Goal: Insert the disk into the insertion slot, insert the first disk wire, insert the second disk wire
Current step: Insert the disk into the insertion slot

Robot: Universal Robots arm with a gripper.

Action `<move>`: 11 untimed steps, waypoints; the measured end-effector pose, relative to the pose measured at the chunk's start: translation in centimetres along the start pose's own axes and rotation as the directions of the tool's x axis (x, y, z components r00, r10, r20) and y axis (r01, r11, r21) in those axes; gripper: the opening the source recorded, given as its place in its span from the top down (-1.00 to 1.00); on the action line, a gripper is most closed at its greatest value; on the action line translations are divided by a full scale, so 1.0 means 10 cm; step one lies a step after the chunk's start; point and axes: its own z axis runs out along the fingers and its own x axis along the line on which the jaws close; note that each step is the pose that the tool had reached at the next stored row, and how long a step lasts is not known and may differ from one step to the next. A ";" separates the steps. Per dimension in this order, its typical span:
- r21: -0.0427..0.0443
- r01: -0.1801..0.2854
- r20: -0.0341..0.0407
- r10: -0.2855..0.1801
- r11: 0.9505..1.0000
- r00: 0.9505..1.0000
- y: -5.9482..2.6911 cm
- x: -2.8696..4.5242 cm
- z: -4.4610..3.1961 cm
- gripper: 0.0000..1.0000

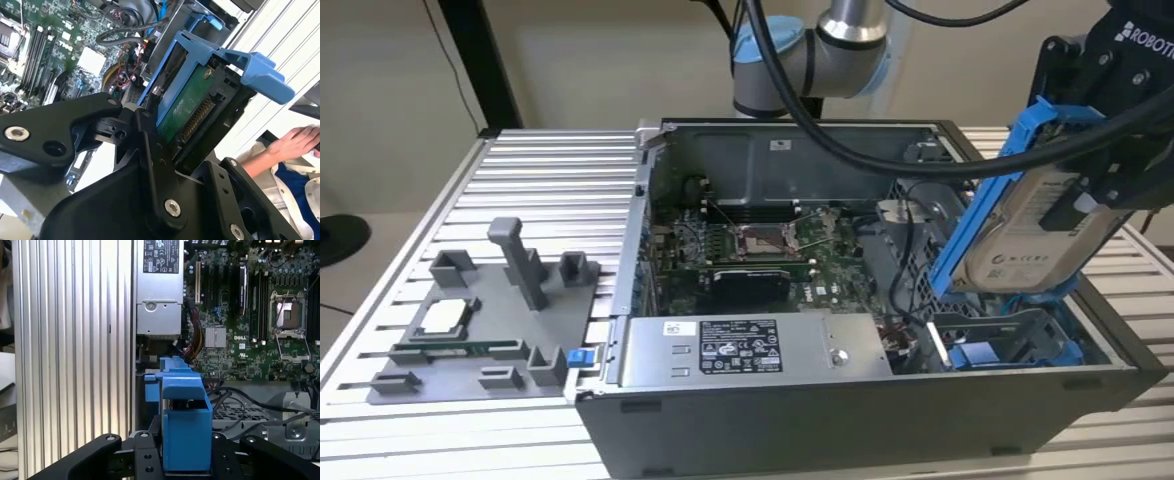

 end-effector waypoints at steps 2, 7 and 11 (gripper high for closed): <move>0.000 0.000 0.004 0.000 1.000 1.000 -0.025 0.024 0.021 1.00; 0.000 0.001 0.017 -0.001 1.000 1.000 -0.061 0.081 0.070 1.00; 0.003 0.001 0.029 -0.001 1.000 1.000 -0.077 0.124 0.103 1.00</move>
